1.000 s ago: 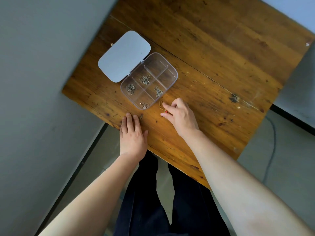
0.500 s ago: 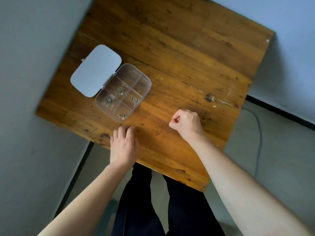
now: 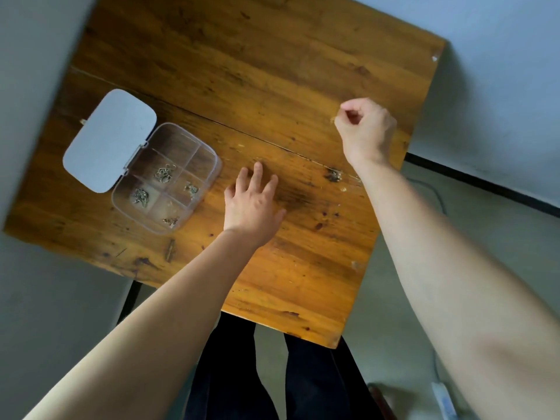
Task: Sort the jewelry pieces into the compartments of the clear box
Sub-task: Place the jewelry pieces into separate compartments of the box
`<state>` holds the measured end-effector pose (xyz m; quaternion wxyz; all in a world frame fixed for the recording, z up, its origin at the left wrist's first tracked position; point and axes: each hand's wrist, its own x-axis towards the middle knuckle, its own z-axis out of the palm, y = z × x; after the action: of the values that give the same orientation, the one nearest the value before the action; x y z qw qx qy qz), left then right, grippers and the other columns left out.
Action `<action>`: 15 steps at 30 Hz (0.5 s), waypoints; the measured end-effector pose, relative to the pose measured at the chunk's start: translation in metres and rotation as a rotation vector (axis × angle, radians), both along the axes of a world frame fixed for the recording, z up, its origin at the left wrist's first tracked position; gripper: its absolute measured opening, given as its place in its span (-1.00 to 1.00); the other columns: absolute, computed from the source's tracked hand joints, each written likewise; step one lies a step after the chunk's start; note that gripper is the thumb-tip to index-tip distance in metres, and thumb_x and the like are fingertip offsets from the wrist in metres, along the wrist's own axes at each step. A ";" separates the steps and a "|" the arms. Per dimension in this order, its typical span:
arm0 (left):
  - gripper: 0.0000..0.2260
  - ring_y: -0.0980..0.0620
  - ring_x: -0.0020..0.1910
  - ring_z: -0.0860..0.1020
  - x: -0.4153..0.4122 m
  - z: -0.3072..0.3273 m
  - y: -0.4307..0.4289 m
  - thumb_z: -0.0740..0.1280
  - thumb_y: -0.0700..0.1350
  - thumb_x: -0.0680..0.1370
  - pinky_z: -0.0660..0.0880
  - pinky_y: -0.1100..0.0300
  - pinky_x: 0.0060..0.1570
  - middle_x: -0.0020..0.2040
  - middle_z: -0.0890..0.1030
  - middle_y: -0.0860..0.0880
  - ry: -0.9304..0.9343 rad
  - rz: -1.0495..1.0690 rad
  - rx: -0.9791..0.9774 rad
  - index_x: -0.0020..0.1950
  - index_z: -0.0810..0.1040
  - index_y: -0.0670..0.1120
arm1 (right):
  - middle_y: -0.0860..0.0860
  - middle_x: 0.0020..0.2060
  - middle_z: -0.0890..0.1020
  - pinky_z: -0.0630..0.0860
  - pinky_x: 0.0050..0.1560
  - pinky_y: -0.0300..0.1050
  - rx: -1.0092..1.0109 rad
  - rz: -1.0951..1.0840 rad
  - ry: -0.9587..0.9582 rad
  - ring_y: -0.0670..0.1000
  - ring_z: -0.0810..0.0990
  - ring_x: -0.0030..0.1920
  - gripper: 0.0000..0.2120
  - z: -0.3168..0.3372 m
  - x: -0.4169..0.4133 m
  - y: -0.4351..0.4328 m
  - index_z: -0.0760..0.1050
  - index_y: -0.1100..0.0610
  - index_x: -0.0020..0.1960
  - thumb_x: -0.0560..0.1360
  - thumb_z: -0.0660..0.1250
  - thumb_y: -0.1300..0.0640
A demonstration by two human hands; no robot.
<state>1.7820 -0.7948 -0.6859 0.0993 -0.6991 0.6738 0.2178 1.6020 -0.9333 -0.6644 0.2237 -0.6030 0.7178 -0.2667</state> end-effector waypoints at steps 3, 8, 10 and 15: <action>-0.38 -0.19 0.56 0.05 0.001 0.002 -0.002 0.34 0.19 0.53 0.25 -0.21 0.37 0.61 0.04 -0.07 -0.003 0.010 -0.002 0.52 0.23 0.07 | 0.03 0.06 0.64 0.52 0.11 -0.21 0.103 0.087 0.113 -0.01 0.61 0.05 -0.82 -0.021 -0.010 0.007 0.65 0.07 0.14 0.56 0.38 0.11; -0.38 -0.18 0.55 0.06 -0.001 0.004 -0.006 0.38 0.17 0.51 0.27 -0.18 0.38 0.61 0.06 -0.05 -0.001 0.031 0.012 0.51 0.26 0.08 | 0.12 0.18 0.56 0.50 0.11 -0.09 0.089 0.188 0.288 0.12 0.54 0.18 -0.69 -0.039 -0.022 0.029 0.58 0.15 0.29 0.58 0.35 0.06; -0.38 -0.18 0.56 0.06 0.000 0.007 -0.005 0.37 0.18 0.51 0.26 -0.17 0.39 0.61 0.06 -0.05 0.008 0.033 0.011 0.51 0.25 0.08 | 0.13 0.21 0.54 0.55 0.14 -0.03 0.096 0.200 0.301 0.13 0.52 0.21 -0.67 -0.037 -0.019 0.030 0.55 0.13 0.32 0.58 0.35 0.08; -0.43 -0.14 0.56 0.10 0.008 0.021 -0.015 0.33 0.18 0.54 0.28 -0.10 0.42 0.61 0.12 -0.05 0.140 0.079 0.100 0.50 0.32 0.03 | 0.11 0.26 0.47 0.53 0.18 0.00 0.174 0.122 0.256 0.11 0.48 0.23 -0.58 -0.022 0.002 0.024 0.46 0.03 0.38 0.54 0.40 0.06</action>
<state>1.7902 -0.8095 -0.6648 0.0782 -0.7024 0.6392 0.3032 1.6043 -0.9096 -0.6862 0.1975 -0.6530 0.7228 -0.1103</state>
